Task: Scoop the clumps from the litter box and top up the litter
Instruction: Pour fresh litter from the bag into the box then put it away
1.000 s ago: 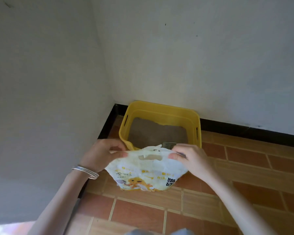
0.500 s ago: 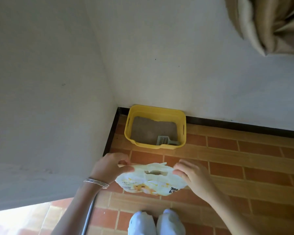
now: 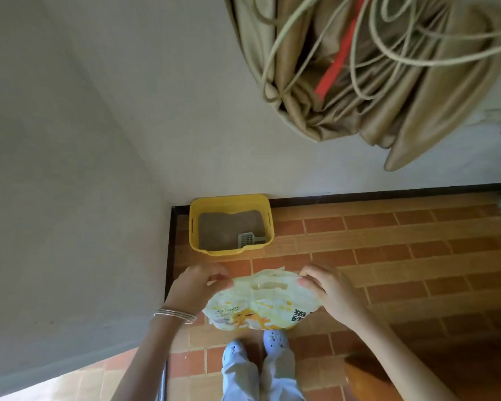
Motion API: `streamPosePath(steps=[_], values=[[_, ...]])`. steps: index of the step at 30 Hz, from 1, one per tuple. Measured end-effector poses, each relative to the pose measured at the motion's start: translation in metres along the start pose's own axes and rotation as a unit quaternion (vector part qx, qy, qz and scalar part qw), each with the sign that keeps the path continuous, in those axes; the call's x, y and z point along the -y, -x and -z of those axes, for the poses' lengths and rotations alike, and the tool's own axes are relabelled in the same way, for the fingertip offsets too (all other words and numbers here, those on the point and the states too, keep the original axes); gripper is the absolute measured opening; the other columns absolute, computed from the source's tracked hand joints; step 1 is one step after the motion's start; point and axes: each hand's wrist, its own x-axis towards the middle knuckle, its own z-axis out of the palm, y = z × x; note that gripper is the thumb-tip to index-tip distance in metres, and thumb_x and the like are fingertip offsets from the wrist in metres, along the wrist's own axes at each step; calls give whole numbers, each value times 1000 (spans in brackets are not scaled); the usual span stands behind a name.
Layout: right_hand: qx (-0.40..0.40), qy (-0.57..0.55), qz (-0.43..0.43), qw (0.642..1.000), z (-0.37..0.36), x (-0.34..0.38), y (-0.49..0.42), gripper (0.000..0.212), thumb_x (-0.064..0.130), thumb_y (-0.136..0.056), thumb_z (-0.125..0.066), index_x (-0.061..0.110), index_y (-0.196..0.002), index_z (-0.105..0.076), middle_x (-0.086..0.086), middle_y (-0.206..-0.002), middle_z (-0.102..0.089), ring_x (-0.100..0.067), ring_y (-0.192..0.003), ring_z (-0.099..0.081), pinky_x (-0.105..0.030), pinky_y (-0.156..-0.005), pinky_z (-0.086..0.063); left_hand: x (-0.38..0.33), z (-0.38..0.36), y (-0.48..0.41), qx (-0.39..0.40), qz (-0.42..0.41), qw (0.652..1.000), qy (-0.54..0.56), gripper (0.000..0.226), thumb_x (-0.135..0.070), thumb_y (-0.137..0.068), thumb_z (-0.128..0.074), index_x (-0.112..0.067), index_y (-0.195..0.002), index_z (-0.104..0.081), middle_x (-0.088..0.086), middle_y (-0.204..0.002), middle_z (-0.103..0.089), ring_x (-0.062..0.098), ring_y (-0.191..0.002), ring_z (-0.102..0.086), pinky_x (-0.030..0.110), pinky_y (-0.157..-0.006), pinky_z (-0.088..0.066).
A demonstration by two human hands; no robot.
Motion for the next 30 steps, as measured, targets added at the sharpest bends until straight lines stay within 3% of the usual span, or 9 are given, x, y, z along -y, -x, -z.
streamPosePath(steps=[3,6,8,12,16,19,23,27,30], values=[[-24,9,-26,999,33,10,18,34,51,-83,-40,25,-79,-61,25,-67,-48,2,-62,-43,-15,-52,-28,-36,8,4,11,-36,999,-16,24,-64,-63,-47,-53,-81,-59,-24,-81,-65,0,-82,-61,35,-78,-51],[-53,7,-51,997,65,18,34,30,51,-84,-43,27,-79,-60,29,-63,-47,7,-58,-47,-11,-50,-30,-72,17,3,26,-72,997,-31,7,-58,-66,-51,-57,-67,-58,-27,-79,-63,1,-81,-60,34,-78,-50],[-69,20,-64,995,86,22,44,22,43,-87,-53,25,-81,-62,27,-66,-49,6,-57,-48,-11,-50,-31,-97,23,1,27,-100,994,-46,8,-55,-69,-52,-62,-68,-55,-25,-80,-64,1,-82,-60,33,-77,-50],[-112,41,-87,989,123,28,60,13,30,-89,-59,20,-82,-64,15,-75,-58,-4,-65,-54,-12,-55,-37,-143,27,-11,35,-149,985,-78,10,-52,-78,-56,-45,-81,-62,-27,-86,-62,-3,-86,-59,28,-77,-48],[-184,60,-112,975,159,27,84,25,40,-88,-52,18,-81,-63,12,-73,-58,-6,-62,-56,-15,-56,-39,-190,17,-20,30,-215,970,-113,43,-68,-67,-34,-40,-88,-59,-25,-86,-61,-4,-84,-58,26,-75,-48],[-231,61,-128,963,183,19,98,34,45,-87,-43,18,-77,-60,14,-73,-56,-4,-63,-52,-8,-58,-36,-223,1,-29,9,-266,954,-138,49,-66,-71,-32,-33,-85,-65,-18,-88,-62,2,-82,-57,26,-69,-47],[-267,65,-161,948,210,-10,115,32,48,-89,-41,23,-78,-58,19,-73,-50,-5,-68,-50,-14,-59,-35,-264,-24,-47,7,-320,929,-183,19,-45,-88,-52,-30,-86,-64,-22,-85,-57,2,-83,-52,10,-62,-33],[-287,70,-183,938,241,-45,127,26,41,-89,-49,20,-81,-61,20,-77,-49,-3,-73,-50,-19,-61,-34,-307,-54,-69,29,-346,920,-180,9,-31,-89,-58,-25,-85,-65,-23,-81,-54,7,-84,-53,9,-64,-31],[-295,77,-199,931,269,-73,137,29,40,-89,-47,17,-81,-62,18,-77,-49,-2,-76,-46,-15,-60,-31,-345,-80,-89,52,-351,918,-175,16,-37,-89,-55,-25,-86,-64,-25,-79,-52,6,-83,-51,14,-67,-37]])
